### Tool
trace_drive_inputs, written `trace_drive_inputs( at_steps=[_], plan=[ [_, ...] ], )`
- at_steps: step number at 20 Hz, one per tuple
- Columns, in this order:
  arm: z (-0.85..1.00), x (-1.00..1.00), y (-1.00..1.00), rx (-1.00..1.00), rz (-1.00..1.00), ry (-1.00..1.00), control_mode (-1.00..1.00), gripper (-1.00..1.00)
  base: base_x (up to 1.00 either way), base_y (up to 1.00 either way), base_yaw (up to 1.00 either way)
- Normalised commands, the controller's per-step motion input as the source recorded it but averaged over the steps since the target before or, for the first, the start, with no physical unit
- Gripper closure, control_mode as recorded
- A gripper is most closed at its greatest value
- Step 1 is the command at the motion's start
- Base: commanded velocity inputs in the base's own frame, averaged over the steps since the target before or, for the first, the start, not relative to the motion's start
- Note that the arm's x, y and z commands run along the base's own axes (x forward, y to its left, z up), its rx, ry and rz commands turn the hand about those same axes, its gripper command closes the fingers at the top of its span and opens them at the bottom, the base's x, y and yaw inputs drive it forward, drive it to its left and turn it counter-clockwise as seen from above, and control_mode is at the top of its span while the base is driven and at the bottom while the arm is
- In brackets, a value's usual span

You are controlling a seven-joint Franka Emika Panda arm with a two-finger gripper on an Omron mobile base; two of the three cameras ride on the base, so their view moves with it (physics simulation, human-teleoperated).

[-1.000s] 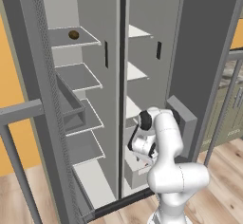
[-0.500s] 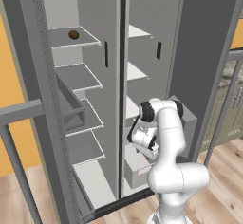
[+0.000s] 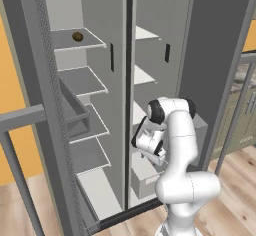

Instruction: Take the bell pepper and kiwi from the fridge shelf and place them in the freezer drawer to begin freezing them.

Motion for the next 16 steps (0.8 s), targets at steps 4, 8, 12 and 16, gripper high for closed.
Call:
trace_drive_inputs(
  at_steps=[4, 8, 12, 16],
  plan=[
    [0.75, -0.51, 0.04, -0.01, 0.00, -0.11, -1.00, -1.00, 0.00, 0.00, 0.00],
    [0.80, -0.66, 0.00, 0.00, 0.00, -0.14, -1.00, -1.00, 0.00, 0.00, 0.00],
    [0.66, -0.82, 0.02, 0.00, 0.00, -0.16, -1.00, -1.00, 0.00, 0.00, 0.00],
    [0.42, -0.91, 0.08, 0.00, -0.02, -0.13, -1.00, -1.00, 0.00, 0.00, 0.00]
  ],
)
